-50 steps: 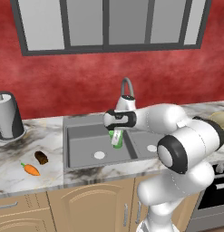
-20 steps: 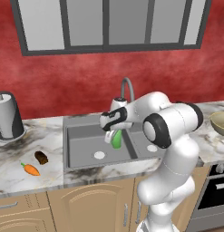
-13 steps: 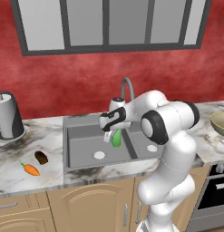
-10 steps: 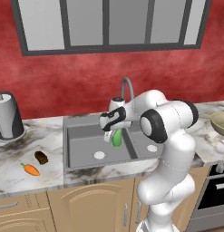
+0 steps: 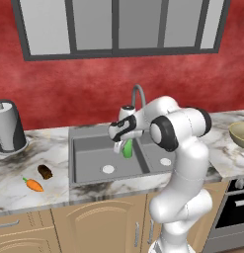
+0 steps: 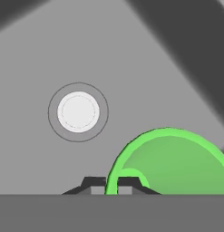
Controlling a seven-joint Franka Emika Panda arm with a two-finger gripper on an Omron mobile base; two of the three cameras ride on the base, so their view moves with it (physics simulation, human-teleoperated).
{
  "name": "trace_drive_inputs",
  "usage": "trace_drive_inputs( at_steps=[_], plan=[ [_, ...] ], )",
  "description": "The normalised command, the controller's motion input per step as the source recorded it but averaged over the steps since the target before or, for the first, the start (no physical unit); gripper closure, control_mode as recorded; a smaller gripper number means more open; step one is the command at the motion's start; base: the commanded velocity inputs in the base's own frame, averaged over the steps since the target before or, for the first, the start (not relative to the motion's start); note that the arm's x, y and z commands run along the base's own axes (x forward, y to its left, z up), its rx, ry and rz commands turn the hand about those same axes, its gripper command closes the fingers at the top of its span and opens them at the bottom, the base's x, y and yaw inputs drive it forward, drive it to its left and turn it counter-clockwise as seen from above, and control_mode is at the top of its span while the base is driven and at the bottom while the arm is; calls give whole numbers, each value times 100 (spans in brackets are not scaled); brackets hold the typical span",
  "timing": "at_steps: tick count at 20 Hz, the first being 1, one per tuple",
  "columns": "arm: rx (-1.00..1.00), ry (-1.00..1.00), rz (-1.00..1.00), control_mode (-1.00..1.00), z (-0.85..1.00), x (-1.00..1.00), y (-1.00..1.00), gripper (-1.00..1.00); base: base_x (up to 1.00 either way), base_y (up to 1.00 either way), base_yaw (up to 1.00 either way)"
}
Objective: Remove the sweet potato and carrot from the sink. Then move the bowl and cup from the counter to the sink for washing.
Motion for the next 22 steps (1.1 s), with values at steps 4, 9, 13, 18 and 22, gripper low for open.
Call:
trace_drive_inputs(
  at_steps=[4, 9, 13, 18, 22],
  plan=[
    [0, -2, 0, -100, -11, 23, -1, 100, 0, 0, 0],
    [0, -2, 0, -100, -14, 22, 0, 100, 0, 0, 0],
    [0, -1, 0, -100, -11, 25, 0, 100, 0, 0, 0],
    [0, 0, 0, -100, -15, 25, 0, 100, 0, 0, 0],
    [0, 0, 0, -100, -14, 25, 0, 100, 0, 0, 0]
  ],
)
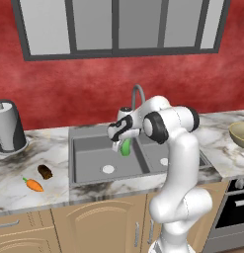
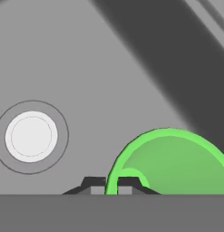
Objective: Remove the sweet potato and carrot from the sink. Then move the bowl and cup from the counter to the sink for washing.
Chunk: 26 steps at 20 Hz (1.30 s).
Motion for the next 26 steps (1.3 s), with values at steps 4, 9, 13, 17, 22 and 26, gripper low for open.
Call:
trace_drive_inputs(
  at_steps=[4, 9, 13, 17, 22, 26],
  plan=[
    [0, 0, 0, -100, -13, 25, -1, 100, 0, 0, 0],
    [0, 0, 0, -100, -15, 25, 0, 100, 0, 0, 0],
    [0, -1, 0, -100, -16, 25, 0, 100, 0, 0, 0],
    [0, 0, 0, -100, -18, 24, 0, 100, 0, 0, 0],
    [0, 0, 0, -100, -20, 24, 0, 100, 0, 0, 0],
    [0, 0, 0, -100, -21, 16, 0, 100, 0, 0, 0]
  ],
)
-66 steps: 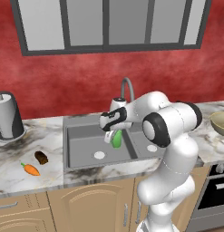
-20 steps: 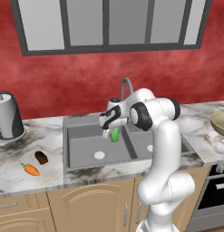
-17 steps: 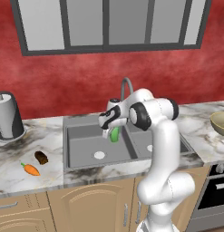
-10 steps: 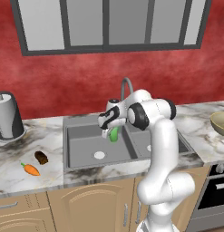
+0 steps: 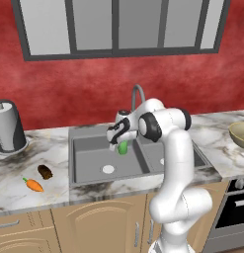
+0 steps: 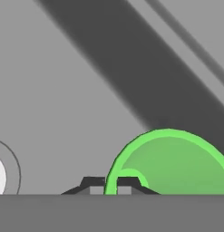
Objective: Remove the sweet potato and carrot from the sink. Then move the bowl and cup from the counter to the sink for washing.
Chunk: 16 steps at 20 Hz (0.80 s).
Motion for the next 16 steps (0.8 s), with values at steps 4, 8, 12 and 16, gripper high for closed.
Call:
trace_drive_inputs(
  at_steps=[4, 8, 12, 16],
  plan=[
    [0, 0, 0, -100, -23, 6, 0, 100, 0, 0, 0],
    [0, 0, 0, -100, -18, 16, 0, 100, 0, 0, 0],
    [0, 0, 0, -100, -18, 15, 0, 100, 0, 0, 0],
    [0, 2, 0, -100, -20, 8, 0, 100, 0, 0, 0]
  ],
)
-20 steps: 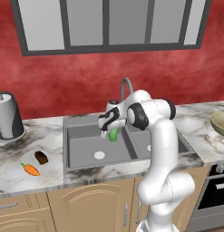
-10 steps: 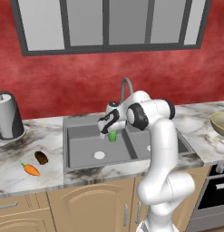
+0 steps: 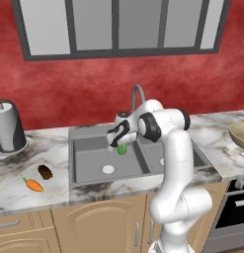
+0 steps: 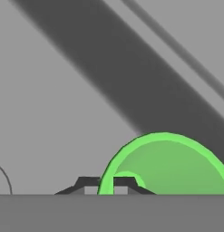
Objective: Remove the sweet potato and carrot from the sink. Then move the bowl and cup from the counter to the sink for washing.
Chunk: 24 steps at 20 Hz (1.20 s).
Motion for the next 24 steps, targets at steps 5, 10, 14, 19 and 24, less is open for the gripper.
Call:
trace_drive_inputs(
  at_steps=[5, 10, 14, 19, 24],
  plan=[
    [-3, 7, 0, -100, -22, 4, 0, -100, 0, 0, 0],
    [-3, 8, -1, -100, -20, 3, -4, -100, 0, 0, 0],
    [-3, 2, -1, -100, -11, 0, -7, -100, 0, 0, 0],
    [0, 0, 0, -100, -1, 3, -1, -100, 0, 0, 0],
    [0, 0, 0, -100, 6, 0, 0, -100, 0, 0, 0]
  ],
)
